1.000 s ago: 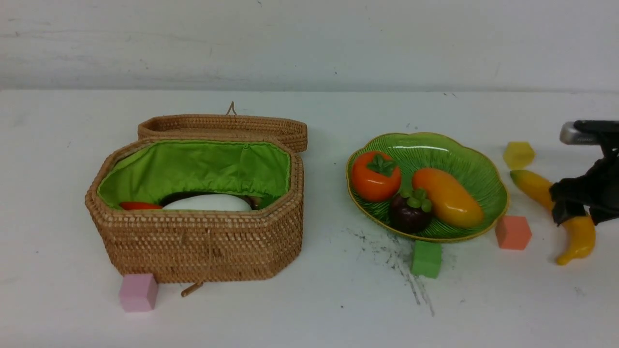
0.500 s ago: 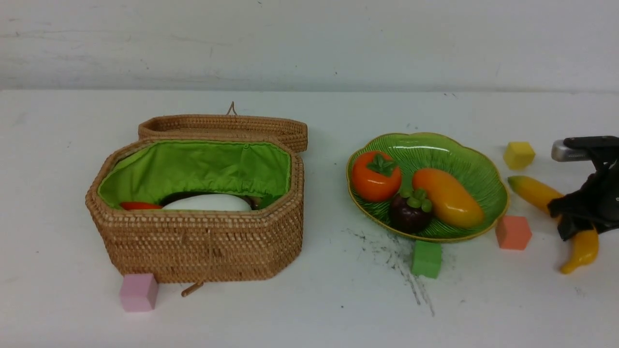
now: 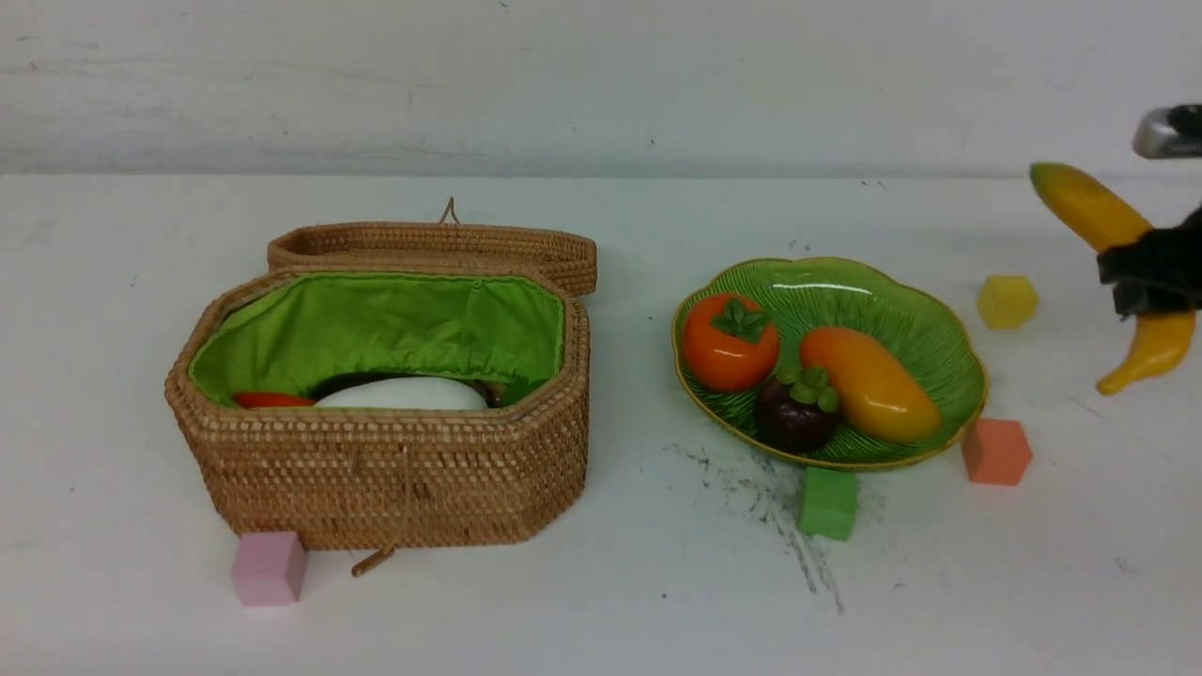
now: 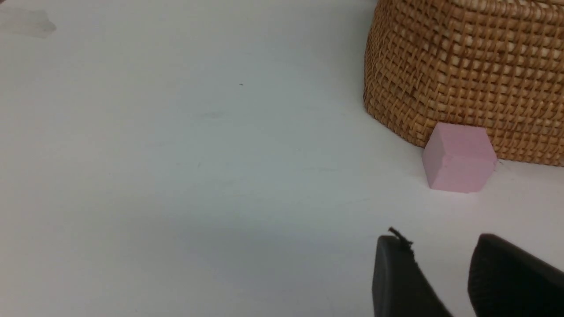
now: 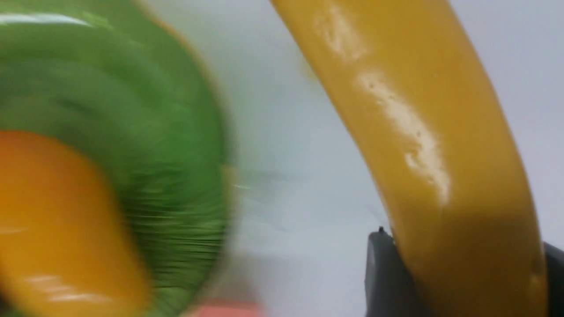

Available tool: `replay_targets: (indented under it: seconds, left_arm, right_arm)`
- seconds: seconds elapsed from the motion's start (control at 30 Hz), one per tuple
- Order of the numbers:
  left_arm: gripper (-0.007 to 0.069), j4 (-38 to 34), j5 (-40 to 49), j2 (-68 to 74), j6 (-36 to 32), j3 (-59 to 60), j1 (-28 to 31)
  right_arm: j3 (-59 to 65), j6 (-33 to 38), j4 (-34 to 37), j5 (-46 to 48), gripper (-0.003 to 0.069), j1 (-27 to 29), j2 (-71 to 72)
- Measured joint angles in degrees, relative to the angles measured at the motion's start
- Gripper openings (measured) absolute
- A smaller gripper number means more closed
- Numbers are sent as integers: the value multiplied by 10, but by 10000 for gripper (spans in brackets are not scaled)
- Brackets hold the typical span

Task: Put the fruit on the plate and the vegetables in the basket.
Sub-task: Use the right arm to grab a banana and put it into the right plate

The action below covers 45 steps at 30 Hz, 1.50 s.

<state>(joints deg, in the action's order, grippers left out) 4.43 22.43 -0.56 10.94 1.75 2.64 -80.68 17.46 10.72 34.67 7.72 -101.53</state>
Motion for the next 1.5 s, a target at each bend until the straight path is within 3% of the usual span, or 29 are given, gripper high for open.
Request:
replay_targets:
  seconds: [0.27, 0.37, 0.5, 0.63, 0.77, 1.1, 1.17, 1.4, 1.5]
  left_arm:
    - [238, 0, 0, 0, 0, 0, 0]
    - [238, 0, 0, 0, 0, 0, 0]
    - [238, 0, 0, 0, 0, 0, 0]
    - [238, 0, 0, 0, 0, 0, 0]
    - [238, 0, 0, 0, 0, 0, 0]
    - [238, 0, 0, 0, 0, 0, 0]
    - [238, 0, 0, 0, 0, 0, 0]
    - [238, 0, 0, 0, 0, 0, 0]
    - [238, 0, 0, 0, 0, 0, 0]
  right_arm:
    - [-72, 48, 25, 58, 334, -128, -41]
    - [-100, 48, 8, 46, 334, -148, -72]
    - [-136, 54, -44, 9, 334, -155, -118]
    - [-146, 122, -115, 3, 334, -155, -159]
    - [-146, 174, -137, 6, 334, -155, -181]
    - [-148, 147, -141, -37, 337, -155, -182]
    - [-148, 139, -141, -39, 357, -155, -182]
    - [-148, 127, -143, -35, 569, -155, -181]
    - [-148, 127, -144, -13, 598, -155, -168]
